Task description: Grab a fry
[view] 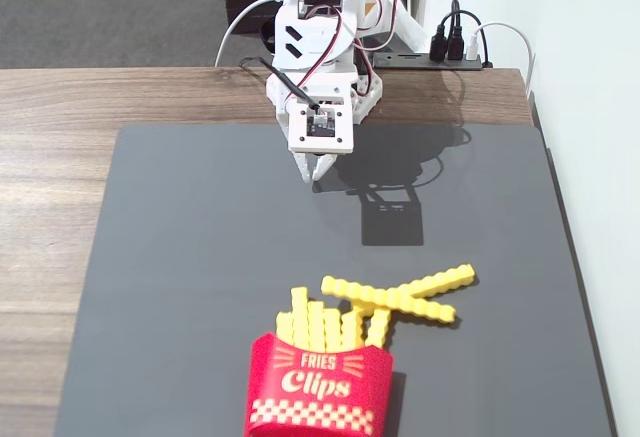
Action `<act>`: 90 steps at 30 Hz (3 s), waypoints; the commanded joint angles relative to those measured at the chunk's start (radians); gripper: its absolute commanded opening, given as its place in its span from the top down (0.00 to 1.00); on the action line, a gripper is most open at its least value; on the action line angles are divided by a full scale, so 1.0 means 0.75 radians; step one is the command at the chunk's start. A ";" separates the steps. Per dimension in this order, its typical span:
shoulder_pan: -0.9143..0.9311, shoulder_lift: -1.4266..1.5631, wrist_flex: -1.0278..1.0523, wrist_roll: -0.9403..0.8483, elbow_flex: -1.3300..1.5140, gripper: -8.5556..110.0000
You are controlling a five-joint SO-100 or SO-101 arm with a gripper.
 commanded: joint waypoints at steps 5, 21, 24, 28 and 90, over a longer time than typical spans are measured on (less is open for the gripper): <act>-0.125 0.006 0.025 0.031 0.002 0.92; -0.145 -0.241 -0.072 0.086 -0.098 0.92; -0.147 -0.358 -0.117 0.141 -0.157 0.92; -0.149 -0.522 -0.135 0.252 -0.292 0.92; -0.632 -2.600 0.012 1.679 -2.188 0.71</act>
